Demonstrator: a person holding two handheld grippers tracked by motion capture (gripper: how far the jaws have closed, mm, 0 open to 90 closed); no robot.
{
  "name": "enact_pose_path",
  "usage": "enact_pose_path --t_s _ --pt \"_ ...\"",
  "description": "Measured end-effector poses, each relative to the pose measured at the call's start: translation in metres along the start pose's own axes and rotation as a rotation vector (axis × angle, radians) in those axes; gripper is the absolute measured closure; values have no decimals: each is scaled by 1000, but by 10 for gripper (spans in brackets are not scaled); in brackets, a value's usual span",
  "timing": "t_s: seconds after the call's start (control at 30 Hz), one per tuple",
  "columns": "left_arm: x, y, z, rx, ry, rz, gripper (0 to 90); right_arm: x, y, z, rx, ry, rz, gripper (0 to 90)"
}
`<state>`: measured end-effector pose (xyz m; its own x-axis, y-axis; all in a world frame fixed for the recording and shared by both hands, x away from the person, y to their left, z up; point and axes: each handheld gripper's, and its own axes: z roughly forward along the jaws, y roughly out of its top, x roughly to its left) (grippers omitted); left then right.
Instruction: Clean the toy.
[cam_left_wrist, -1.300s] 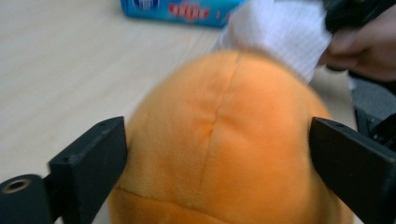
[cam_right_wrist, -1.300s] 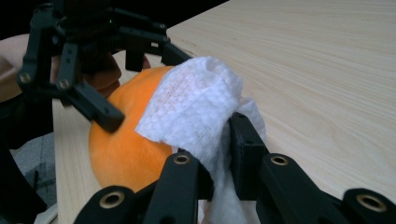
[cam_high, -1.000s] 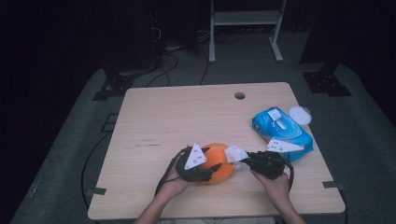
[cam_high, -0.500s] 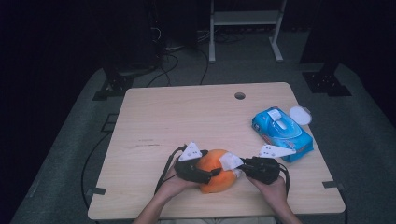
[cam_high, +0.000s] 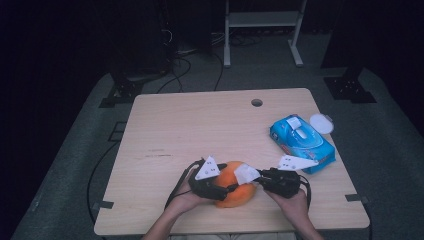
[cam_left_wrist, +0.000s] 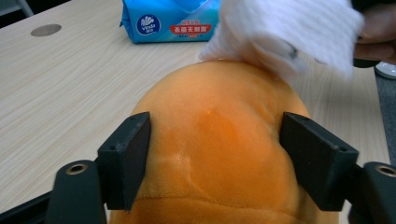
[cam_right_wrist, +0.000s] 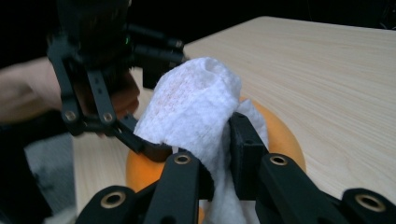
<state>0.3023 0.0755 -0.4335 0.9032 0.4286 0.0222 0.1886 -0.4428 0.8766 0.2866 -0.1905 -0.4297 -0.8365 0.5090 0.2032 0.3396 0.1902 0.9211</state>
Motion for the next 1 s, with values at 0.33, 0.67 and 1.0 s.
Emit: enact_pose_path --t_s 0.33,0.67,1.0 --pt "7 -1 0 56 1 -50 240 -16 -11 -2 7 -35 83 812" --pt "-8 7 1 -10 52 110 269 -16 -8 -6 -18 -52 38 813" --pt "-6 -1 0 -12 10 113 241 0 -2 -1 -28 -33 -4 808"
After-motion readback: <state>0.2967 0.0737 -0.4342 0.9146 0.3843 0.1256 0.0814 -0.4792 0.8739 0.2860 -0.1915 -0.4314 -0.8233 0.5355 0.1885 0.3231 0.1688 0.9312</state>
